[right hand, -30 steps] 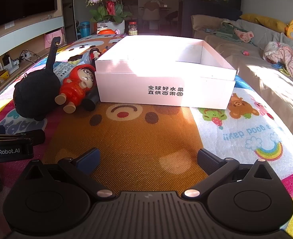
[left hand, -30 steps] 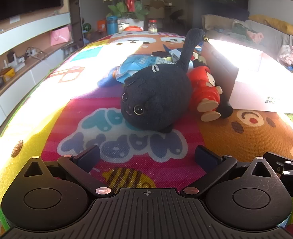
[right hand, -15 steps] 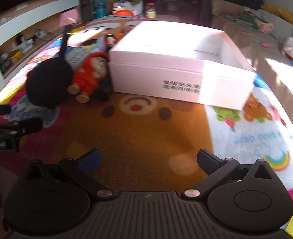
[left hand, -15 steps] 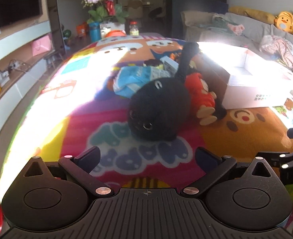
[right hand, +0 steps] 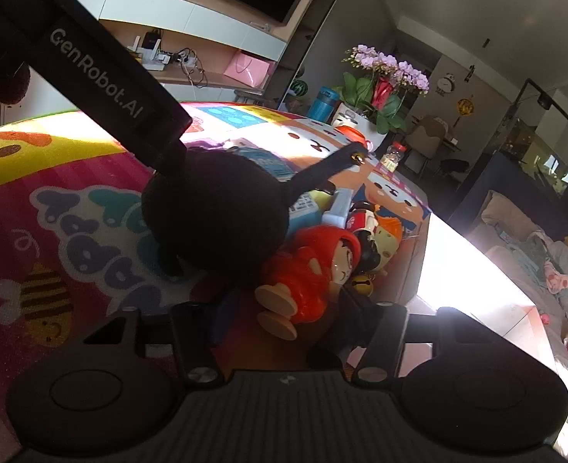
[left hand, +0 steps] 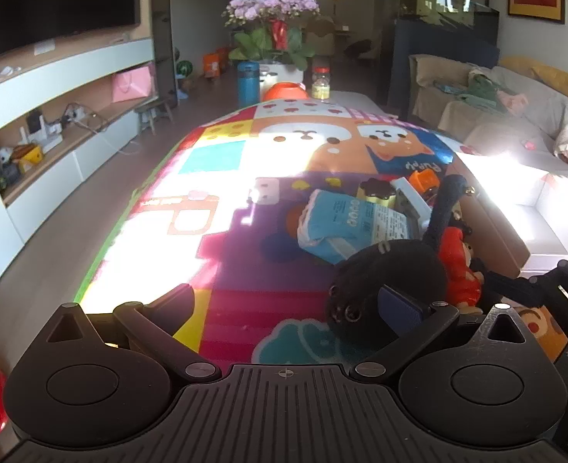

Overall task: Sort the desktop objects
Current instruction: 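Grasp the black cat plush with the left gripper while the right gripper grasps the red doll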

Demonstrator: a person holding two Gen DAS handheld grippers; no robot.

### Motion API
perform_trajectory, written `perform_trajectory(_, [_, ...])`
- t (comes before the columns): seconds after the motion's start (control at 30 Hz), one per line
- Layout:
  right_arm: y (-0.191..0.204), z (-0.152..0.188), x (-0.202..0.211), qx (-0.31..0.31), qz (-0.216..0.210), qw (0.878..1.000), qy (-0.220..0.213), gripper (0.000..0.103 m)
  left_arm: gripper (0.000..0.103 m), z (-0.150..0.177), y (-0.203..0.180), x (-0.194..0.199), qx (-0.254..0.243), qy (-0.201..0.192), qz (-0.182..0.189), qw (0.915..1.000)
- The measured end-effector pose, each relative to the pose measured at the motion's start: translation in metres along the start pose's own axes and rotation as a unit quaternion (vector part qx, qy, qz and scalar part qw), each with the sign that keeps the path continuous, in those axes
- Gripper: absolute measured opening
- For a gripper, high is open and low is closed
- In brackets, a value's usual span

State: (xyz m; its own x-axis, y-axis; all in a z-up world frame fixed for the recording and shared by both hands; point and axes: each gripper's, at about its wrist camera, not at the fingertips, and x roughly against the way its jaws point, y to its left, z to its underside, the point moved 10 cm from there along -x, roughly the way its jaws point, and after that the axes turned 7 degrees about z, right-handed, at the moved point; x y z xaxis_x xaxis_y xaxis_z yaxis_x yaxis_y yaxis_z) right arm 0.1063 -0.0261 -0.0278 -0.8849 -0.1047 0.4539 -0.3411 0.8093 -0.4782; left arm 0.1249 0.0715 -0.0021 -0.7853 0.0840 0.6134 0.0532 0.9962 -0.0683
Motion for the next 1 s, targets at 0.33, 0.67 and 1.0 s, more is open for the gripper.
perform_trajectory(0.33, [-0.046, 0.031, 0.059, -0.037, -0.060, 0.997, 0.038, 0.025, 0.103, 0.010, -0.031, 0.001, -0.033, 0.007, 0.041, 0.9986])
perform_trajectory(0.67, [-0.142, -0.026, -0.020, -0.255, -0.041, 0.964, 0.066, 0.066, 0.103, 0.030, -0.045, 0.000, -0.053, 0.012, 0.087, 0.9947])
perform_trajectory(1.0, [-0.085, -0.055, -0.071, -0.267, -0.158, 0.947, 0.079, 0.069, 0.103, 0.035, -0.011, 0.001, -0.014, 0.015, 0.081, 0.9965])
